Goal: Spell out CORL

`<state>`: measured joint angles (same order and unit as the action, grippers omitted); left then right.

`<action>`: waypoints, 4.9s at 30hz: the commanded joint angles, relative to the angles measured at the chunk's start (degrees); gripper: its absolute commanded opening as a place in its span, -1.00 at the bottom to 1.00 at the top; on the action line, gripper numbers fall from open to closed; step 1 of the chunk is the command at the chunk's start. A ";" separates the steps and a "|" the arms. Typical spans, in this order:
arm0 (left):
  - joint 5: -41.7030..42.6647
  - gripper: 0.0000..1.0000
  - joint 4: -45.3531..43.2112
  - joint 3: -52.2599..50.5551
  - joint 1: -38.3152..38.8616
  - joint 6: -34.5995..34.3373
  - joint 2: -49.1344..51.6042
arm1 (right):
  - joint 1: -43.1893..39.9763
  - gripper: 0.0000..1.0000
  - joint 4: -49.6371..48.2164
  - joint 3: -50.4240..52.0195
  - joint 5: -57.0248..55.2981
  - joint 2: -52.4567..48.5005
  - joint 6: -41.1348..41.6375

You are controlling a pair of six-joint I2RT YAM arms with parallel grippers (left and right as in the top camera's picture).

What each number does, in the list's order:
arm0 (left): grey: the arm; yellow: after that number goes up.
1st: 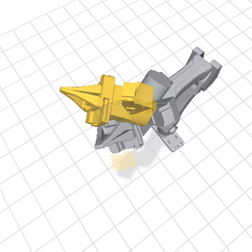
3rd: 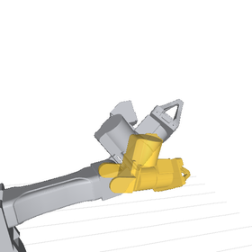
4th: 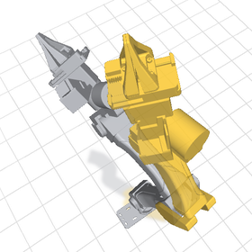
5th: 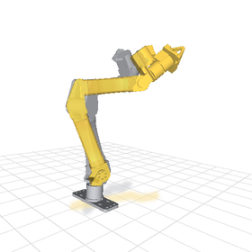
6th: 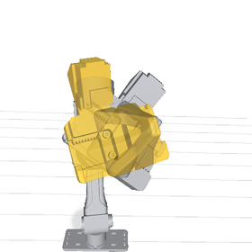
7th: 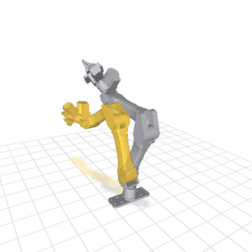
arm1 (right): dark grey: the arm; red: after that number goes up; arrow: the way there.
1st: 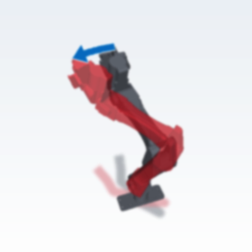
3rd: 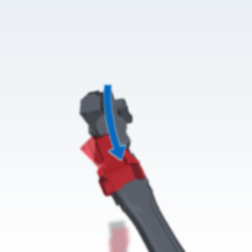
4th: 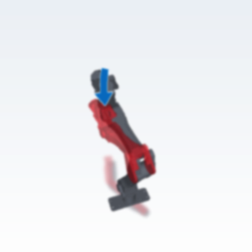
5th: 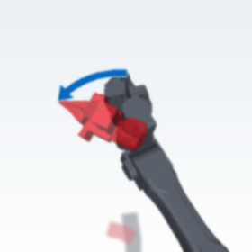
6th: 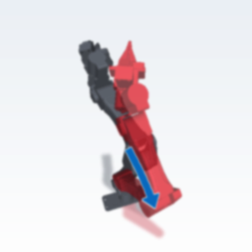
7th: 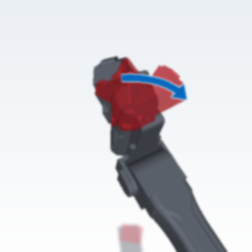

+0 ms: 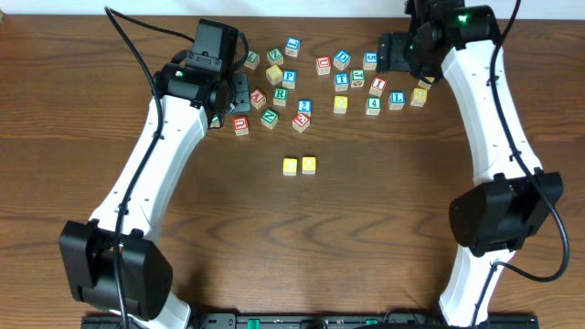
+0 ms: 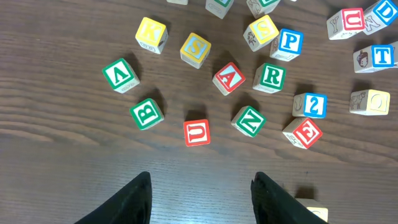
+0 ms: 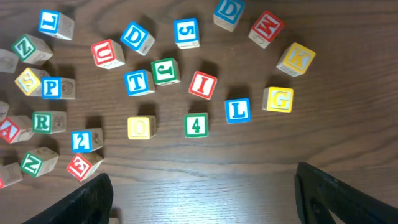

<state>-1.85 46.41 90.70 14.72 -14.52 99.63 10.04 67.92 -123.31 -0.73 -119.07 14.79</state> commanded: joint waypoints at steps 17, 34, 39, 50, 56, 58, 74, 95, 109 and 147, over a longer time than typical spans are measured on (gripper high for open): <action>-0.50 0.01 -0.35 -0.37 -0.24 0.94 -0.15 | 3.54 0.77 0.44 0.33 0.28 0.11 -0.04; -0.52 0.02 -3.30 -0.48 -0.24 0.98 3.89 | 4.74 0.77 0.44 0.33 0.28 -0.15 -0.02; -0.52 0.01 -4.98 -0.48 -0.24 0.98 4.17 | 4.81 0.77 0.46 0.33 0.28 -0.15 0.02; -0.52 0.02 -12.83 -0.48 -0.24 0.98 4.22 | 5.84 0.76 0.37 0.33 0.28 -0.15 0.63; -0.52 0.02 -17.46 -0.48 -0.24 0.98 4.79 | 5.97 0.76 -0.02 0.33 0.28 -0.15 0.63; -0.52 0.01 -17.92 -0.48 -0.24 0.98 5.18 | 5.99 0.76 -0.31 0.33 0.28 -0.15 0.63; -0.13 0.02 -13.27 8.07 2.14 1.44 12.00 | 5.97 0.80 -1.62 0.33 0.26 -0.15 0.59; -0.04 0.02 -0.66 23.96 5.25 5.29 29.55 | 5.79 0.86 1.38 0.33 -2.60 -0.15 -0.76; 4.66 0.01 -3.26 23.76 5.66 7.26 35.98 | 1.90 0.92 1.33 0.33 -3.63 -0.15 -1.36; 4.61 -0.51 -7.87 23.87 5.73 6.97 39.98 | -0.85 0.93 2.14 0.33 -3.54 -0.15 -1.33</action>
<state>2.70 37.58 114.78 20.38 -7.42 139.52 9.43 69.91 -123.26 -3.86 -119.09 14.35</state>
